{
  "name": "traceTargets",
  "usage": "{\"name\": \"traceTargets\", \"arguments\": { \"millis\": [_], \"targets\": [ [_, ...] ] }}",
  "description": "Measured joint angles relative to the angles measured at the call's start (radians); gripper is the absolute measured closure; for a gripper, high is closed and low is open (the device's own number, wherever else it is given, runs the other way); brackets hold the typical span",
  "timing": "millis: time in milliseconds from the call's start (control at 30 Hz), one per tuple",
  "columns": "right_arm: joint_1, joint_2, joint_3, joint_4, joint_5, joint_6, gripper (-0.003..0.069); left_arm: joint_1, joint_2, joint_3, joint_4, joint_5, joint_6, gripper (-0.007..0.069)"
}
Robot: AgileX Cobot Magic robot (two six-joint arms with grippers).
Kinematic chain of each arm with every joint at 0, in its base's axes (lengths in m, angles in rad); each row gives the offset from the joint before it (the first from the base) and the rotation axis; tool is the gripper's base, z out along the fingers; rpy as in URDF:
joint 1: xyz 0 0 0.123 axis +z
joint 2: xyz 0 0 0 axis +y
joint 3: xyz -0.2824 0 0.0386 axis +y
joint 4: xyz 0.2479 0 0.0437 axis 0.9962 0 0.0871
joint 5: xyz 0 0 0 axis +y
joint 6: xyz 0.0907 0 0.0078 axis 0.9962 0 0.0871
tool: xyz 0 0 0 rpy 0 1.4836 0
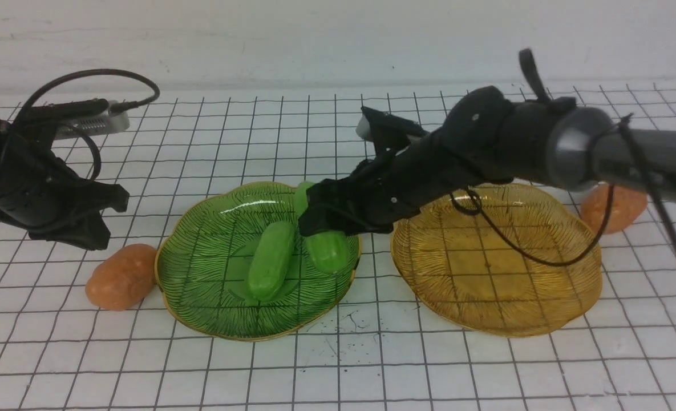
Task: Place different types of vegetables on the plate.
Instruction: 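Carry the green vegetable from the table to the plate, then pick up the potato beside the plates and place it on a plate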
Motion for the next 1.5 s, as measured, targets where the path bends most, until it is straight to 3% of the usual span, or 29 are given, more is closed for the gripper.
{"name": "traceTargets", "arguments": {
  "millis": [67,100,133,367,533,767,1000,1133,1300,1400,1500],
  "targets": [
    [0.001,0.042,-0.039,0.000,0.023,0.022,0.0263,0.000,0.004,0.001,0.000,-0.004,0.000,0.0523],
    [0.001,0.076,-0.070,-0.003,0.041,0.041,0.0248,0.000,0.005,0.001,0.000,-0.012,0.004,0.0448],
    [0.001,0.077,-0.074,-0.004,0.041,0.041,0.0246,0.000,0.005,0.001,0.000,-0.013,0.004,0.0440],
    [-0.001,0.087,-0.105,-0.042,0.064,0.078,0.0142,0.000,0.007,0.001,0.000,-0.010,0.062,0.0126],
    [-0.031,0.087,-0.151,-0.055,0.182,0.099,0.0124,0.000,0.016,0.001,0.003,-0.018,0.111,0.0011],
    [-0.159,0.042,-0.315,-0.097,0.462,0.152,0.0124,0.000,0.094,0.001,0.003,-0.021,0.149,0.0004],
    [-0.295,-0.078,-0.377,-0.314,0.492,0.237,0.0124,0.000,0.176,0.001,0.036,-0.042,0.156,0.0028],
    [-0.361,-0.156,-0.377,-0.445,0.509,0.263,0.0124,0.000,0.199,-0.003,0.034,-0.044,0.152,0.0108],
    [-0.407,-0.219,-0.353,-0.554,0.511,0.279,0.0124,0.000,0.199,-0.008,0.043,-0.023,0.110,0.0107],
    [-0.489,-0.252,-0.278,-0.673,0.516,0.323,0.0124,0.000,0.159,-0.027,0.071,0.048,0.067,0.0107],
    [-0.564,-0.237,-0.232,-0.702,0.518,0.370,0.0124,-0.026,0.070,-0.074,0.031,0.059,0.067,0.0107]
  ]
}}
